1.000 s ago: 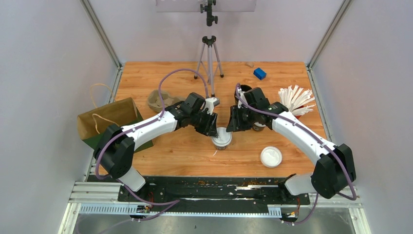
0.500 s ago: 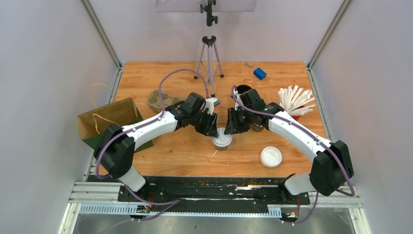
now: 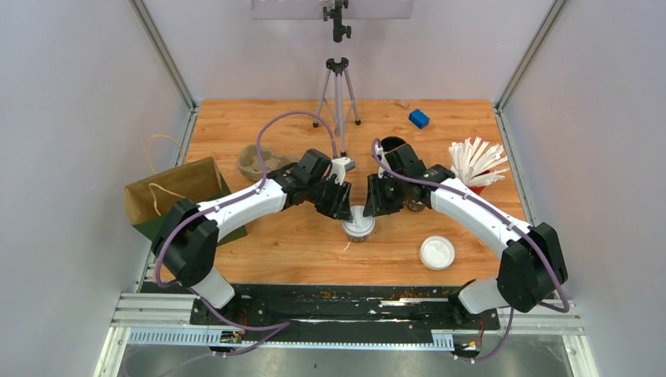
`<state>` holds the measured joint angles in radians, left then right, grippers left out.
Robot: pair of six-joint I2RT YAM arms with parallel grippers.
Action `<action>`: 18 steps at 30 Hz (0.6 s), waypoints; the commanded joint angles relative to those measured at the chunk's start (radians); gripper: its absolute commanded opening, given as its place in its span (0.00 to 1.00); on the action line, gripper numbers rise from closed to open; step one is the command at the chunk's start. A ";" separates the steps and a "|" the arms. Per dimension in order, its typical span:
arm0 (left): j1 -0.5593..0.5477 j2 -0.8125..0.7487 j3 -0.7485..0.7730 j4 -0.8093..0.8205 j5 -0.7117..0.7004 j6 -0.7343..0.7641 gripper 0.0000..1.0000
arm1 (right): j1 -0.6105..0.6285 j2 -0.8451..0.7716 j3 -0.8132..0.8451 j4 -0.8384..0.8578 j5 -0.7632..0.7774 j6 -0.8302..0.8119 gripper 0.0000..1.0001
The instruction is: Pack the takeout coffee
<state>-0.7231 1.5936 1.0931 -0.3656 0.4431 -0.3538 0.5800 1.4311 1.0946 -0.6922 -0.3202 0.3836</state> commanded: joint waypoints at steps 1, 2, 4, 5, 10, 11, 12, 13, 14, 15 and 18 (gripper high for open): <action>0.001 0.021 0.014 -0.013 -0.006 0.020 0.45 | 0.006 0.012 0.019 0.017 0.018 -0.010 0.31; 0.001 0.023 0.014 -0.014 -0.006 0.020 0.45 | 0.006 0.014 0.018 0.017 0.018 -0.012 0.31; 0.001 0.022 0.014 -0.013 -0.006 0.020 0.45 | 0.007 0.018 0.015 0.017 0.017 -0.012 0.30; 0.001 0.023 0.013 -0.013 -0.006 0.020 0.45 | 0.009 0.020 0.014 0.016 0.015 -0.012 0.29; 0.000 0.025 0.012 -0.016 -0.006 0.020 0.45 | 0.015 0.023 0.006 -0.001 0.035 -0.014 0.28; 0.001 0.025 0.013 -0.018 -0.007 0.020 0.45 | 0.017 0.022 0.003 -0.006 0.043 -0.016 0.28; 0.001 0.026 0.012 -0.018 -0.007 0.019 0.45 | 0.018 0.023 0.000 -0.010 0.050 -0.015 0.28; 0.001 0.027 0.012 -0.019 -0.008 0.020 0.45 | 0.017 0.022 -0.005 -0.014 0.056 -0.017 0.28; 0.000 0.028 0.011 -0.019 -0.008 0.019 0.45 | 0.017 0.020 -0.010 -0.017 0.061 -0.018 0.28; 0.001 0.029 0.009 -0.019 -0.009 0.019 0.45 | 0.018 0.019 -0.017 -0.019 0.066 -0.019 0.27; 0.000 0.029 0.007 -0.022 -0.010 0.019 0.45 | 0.019 0.013 -0.040 -0.020 0.074 -0.021 0.27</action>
<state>-0.7227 1.5967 1.0931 -0.3626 0.4450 -0.3538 0.5888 1.4513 1.0927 -0.6991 -0.2798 0.3767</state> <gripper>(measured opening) 0.457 0.274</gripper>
